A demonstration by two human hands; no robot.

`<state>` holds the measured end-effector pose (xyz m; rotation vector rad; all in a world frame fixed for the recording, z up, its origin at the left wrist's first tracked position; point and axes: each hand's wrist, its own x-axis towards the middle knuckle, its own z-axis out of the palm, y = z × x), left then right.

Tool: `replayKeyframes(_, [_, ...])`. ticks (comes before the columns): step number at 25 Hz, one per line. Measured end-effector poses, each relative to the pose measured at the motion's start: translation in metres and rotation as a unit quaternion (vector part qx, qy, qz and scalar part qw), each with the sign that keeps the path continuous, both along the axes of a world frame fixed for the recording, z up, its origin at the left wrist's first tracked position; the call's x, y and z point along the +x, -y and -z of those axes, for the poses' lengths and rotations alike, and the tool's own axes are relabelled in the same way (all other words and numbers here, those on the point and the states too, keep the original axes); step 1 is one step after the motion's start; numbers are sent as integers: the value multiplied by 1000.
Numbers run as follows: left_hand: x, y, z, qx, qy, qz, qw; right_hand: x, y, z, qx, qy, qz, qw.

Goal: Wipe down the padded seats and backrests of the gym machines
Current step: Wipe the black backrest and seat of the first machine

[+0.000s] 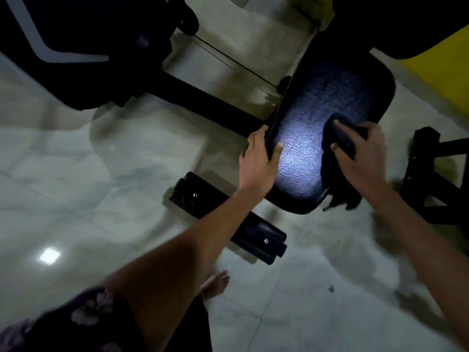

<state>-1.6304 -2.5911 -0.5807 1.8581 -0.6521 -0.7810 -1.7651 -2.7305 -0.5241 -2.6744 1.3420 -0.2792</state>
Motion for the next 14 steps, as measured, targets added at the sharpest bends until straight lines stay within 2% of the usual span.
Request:
replayKeyframes(2, [-26,-8,0,13,14,-102,995,24,-9,2,-20,-22,-14,999])
replayKeyframes(4, [-42,-6,4,46,59,-164,984,35,-42,10,-52,-61,-124,989])
replayKeyframes(6, [-44,-3,14,60,126,-175,975,29,-59,14,-67,-77,-249,963])
replayKeyframes(8, [-42,-3,19,63,148,-171,972,31,-38,12,-87,-77,-322,940])
replayKeyframes(9, [-42,-4,21,64,153,-166,972,35,-22,11,-95,-79,-321,939])
replayKeyframes(11, [-43,-7,20,62,158,-165,972,47,2,10,-104,-69,-247,961])
replayKeyframes(13, [-41,-8,19,64,158,-162,972,59,-4,10,-109,-62,-167,978])
replayKeyframes(14, [-40,-8,19,68,161,-159,972,65,-16,10,-100,-70,-169,978])
